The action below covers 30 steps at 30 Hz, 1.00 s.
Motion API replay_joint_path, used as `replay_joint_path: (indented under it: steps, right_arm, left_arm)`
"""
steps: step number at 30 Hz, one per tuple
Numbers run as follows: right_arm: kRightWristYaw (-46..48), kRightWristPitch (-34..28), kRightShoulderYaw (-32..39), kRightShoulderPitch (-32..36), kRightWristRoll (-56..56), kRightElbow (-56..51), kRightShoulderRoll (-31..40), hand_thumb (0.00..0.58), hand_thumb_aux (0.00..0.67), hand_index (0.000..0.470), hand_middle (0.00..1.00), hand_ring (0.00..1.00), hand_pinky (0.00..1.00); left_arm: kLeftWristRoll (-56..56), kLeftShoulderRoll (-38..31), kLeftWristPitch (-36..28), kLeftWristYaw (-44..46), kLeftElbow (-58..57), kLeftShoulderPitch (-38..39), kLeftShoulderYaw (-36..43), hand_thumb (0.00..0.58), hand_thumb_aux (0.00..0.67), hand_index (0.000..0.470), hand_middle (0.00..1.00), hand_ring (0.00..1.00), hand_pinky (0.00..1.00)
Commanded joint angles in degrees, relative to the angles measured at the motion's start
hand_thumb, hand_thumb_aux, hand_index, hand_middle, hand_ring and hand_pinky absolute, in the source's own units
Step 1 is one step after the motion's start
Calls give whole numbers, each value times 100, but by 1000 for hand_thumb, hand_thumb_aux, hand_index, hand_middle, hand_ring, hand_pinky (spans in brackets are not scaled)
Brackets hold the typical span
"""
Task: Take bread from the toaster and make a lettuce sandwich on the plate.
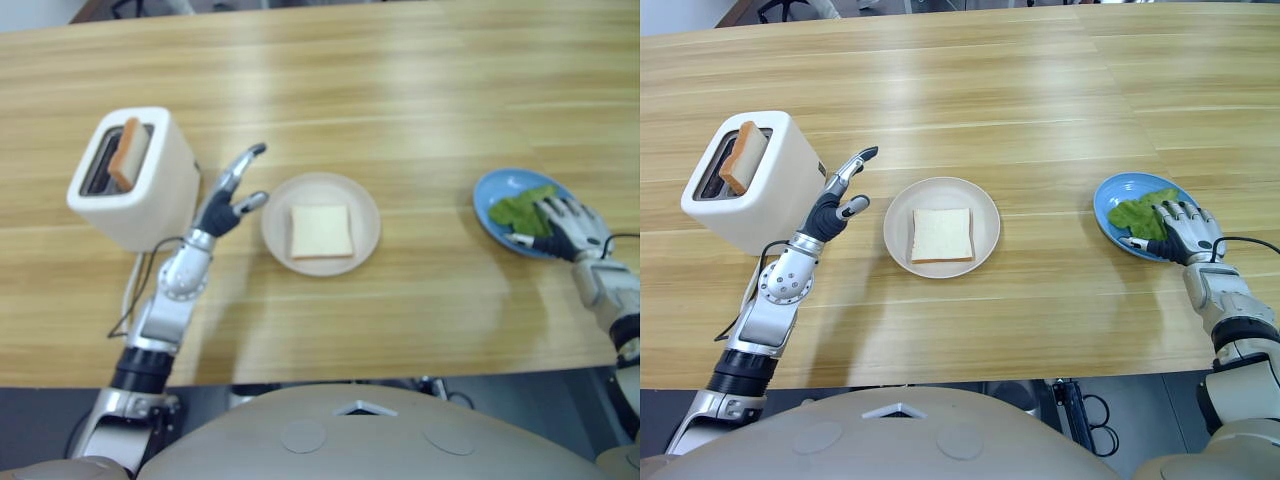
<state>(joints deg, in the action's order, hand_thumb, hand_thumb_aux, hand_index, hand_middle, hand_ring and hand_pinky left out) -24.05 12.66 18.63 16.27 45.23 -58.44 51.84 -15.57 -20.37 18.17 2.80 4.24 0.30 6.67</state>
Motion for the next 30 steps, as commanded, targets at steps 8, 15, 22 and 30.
replay_joint_path:
  steps: [8,15,22,30]
  right_arm:
    - [198,-125,251,-36,1,35,78,514,444,305,0,0,0]
    - [246,-131,254,-44,-26,65,62,577,625,429,102,102,102]
    - [233,-87,225,-42,-76,61,43,580,670,460,1000,1000,1000]
    - [-25,-57,-140,-217,-410,546,219,580,670,460,1000,1000,1000]
  left_arm:
    - [-57,44,-76,94,75,79,-53,0,0,0,0,0,0]
    - [-57,55,-80,122,99,107,-73,0,0,0,0,0,0]
    - [-48,58,-80,141,89,112,-67,0,0,0,0,0,0]
    - [-56,81,-67,141,51,112,-50,0,0,0,0,0,0]
